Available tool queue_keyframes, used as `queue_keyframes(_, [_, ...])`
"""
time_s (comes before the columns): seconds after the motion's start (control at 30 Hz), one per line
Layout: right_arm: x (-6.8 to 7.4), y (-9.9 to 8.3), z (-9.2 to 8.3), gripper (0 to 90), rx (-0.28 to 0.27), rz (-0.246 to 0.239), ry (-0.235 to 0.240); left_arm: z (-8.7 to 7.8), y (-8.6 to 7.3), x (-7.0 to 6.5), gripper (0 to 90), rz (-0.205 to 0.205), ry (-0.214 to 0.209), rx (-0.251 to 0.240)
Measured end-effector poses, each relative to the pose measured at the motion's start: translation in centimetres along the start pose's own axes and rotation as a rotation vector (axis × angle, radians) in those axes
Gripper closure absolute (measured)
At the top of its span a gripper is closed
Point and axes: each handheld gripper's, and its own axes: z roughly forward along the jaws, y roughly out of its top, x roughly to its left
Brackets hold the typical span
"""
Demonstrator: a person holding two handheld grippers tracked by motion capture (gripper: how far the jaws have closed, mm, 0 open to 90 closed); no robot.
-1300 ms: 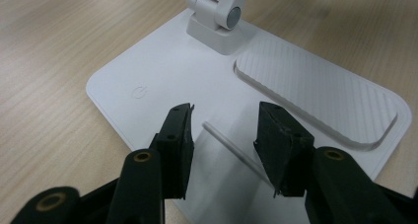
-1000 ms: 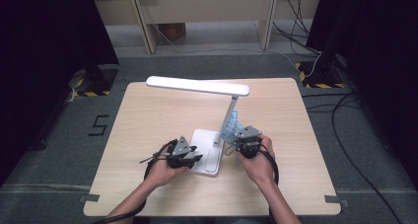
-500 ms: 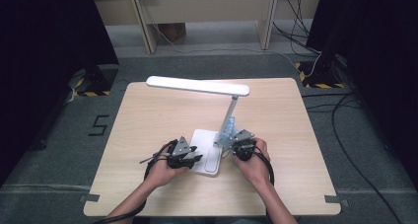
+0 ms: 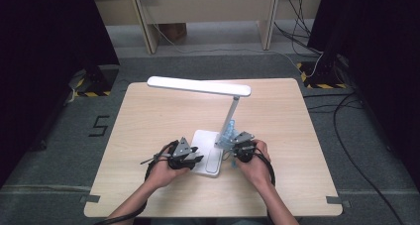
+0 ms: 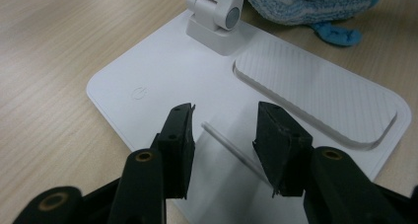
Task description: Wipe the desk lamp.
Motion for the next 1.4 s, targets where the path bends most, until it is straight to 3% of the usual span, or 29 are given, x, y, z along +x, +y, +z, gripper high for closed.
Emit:
queue_keyframes(0.2, [-0.2,-0.1,-0.3,72.6,0.015,-0.011,0.017,0.0,0.0,0.0,57.2,-0.004,0.000,-0.005])
queue_keyframes(0.37, [-1.4,-0.2,-1.0,72.6,0.008,0.089,-0.008,0.0,0.0,0.0,57.2,-0.004,-0.001,-0.006])
queue_keyframes(0.53, [-1.3,0.2,-1.2,72.7,0.056,0.001,-0.007,0.0,0.0,0.0,57.2,-0.004,0.003,-0.008])
queue_keyframes(0.97, [-0.6,0.7,-1.8,72.3,0.169,-0.101,0.028,0.1,0.0,0.0,57.2,-0.003,0.002,-0.009])
queue_keyframes(1.1, [-0.7,0.7,-2.4,71.9,0.165,-0.084,0.035,0.0,0.0,0.0,57.2,0.001,0.000,-0.001])
queue_keyframes(1.27, [-1.8,0.7,-2.9,71.5,0.133,-0.004,-0.028,0.0,0.0,0.0,57.2,0.005,0.001,0.003])
queue_keyframes(1.37, [-2.0,0.7,-2.9,71.5,0.139,0.023,-0.038,0.0,0.1,0.0,57.2,0.002,0.001,0.002])
queue_keyframes(1.4, [-2.0,0.6,-2.9,71.5,0.146,0.056,-0.046,0.0,0.0,0.0,57.1,0.000,0.001,0.002])
